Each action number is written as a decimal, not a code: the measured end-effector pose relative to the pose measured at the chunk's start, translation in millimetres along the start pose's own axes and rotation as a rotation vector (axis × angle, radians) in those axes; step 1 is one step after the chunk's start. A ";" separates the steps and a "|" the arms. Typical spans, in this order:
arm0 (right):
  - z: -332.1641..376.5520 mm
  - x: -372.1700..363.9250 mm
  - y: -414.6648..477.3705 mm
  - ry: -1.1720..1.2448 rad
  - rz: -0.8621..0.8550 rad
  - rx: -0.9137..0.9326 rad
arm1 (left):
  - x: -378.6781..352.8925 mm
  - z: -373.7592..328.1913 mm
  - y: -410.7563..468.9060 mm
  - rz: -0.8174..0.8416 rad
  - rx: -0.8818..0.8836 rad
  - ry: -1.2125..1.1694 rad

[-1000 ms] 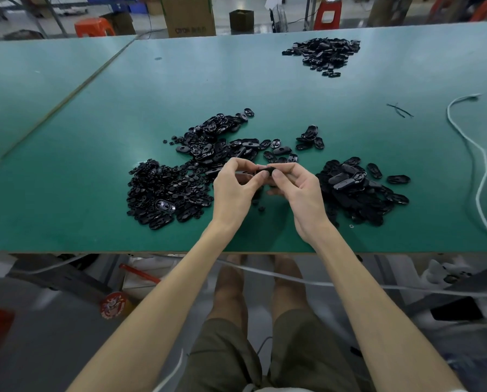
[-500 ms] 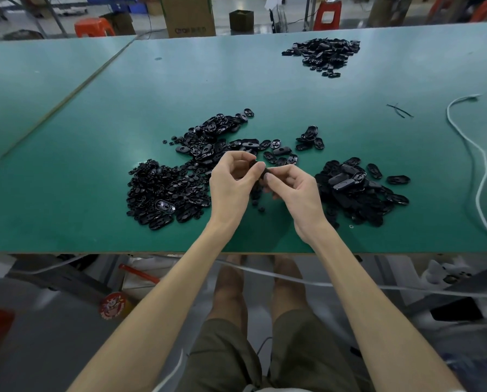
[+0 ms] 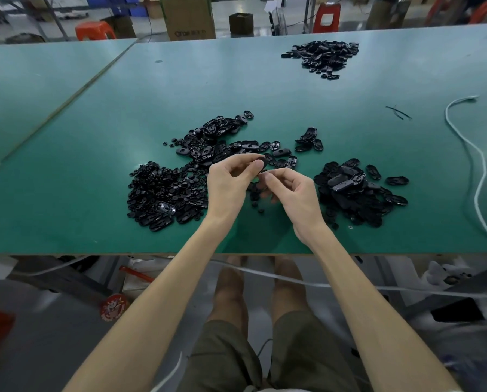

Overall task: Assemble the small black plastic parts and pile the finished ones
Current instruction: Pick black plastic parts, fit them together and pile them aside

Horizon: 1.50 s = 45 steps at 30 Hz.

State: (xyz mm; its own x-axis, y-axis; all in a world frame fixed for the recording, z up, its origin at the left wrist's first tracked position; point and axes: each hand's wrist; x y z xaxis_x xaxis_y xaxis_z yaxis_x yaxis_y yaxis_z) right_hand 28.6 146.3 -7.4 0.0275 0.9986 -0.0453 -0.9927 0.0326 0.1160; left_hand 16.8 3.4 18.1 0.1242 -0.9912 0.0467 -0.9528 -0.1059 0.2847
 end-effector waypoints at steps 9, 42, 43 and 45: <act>-2.2 2.0 1.1 0.008 -0.038 -0.007 | 16.4 -4.2 6.2 0.239 0.101 0.075; 0.9 1.5 -1.3 0.012 -0.030 -0.017 | 4.8 -12.5 -0.8 0.118 0.247 0.014; 0.8 1.7 -1.2 0.016 -0.033 -0.017 | 3.7 -12.8 -1.2 0.115 0.246 0.017; 0.9 2.1 -0.6 0.020 -0.039 -0.016 | 1.4 -13.4 -0.9 0.107 0.245 0.020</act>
State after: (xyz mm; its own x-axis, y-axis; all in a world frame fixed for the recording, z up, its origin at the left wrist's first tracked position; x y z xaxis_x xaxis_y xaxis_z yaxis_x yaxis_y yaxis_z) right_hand 29.4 148.4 -6.7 0.0643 0.9955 -0.0697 -0.9927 0.0710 0.0976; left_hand 21.6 3.1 30.7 0.0226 -0.9962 0.0838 -0.9991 -0.0196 0.0365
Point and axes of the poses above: each hand's wrist, its own y-axis towards the middle knuckle, its own x-axis out of the back of the hand, z = x × y, and after that the axes turned 2 degrees about -x, right-handed
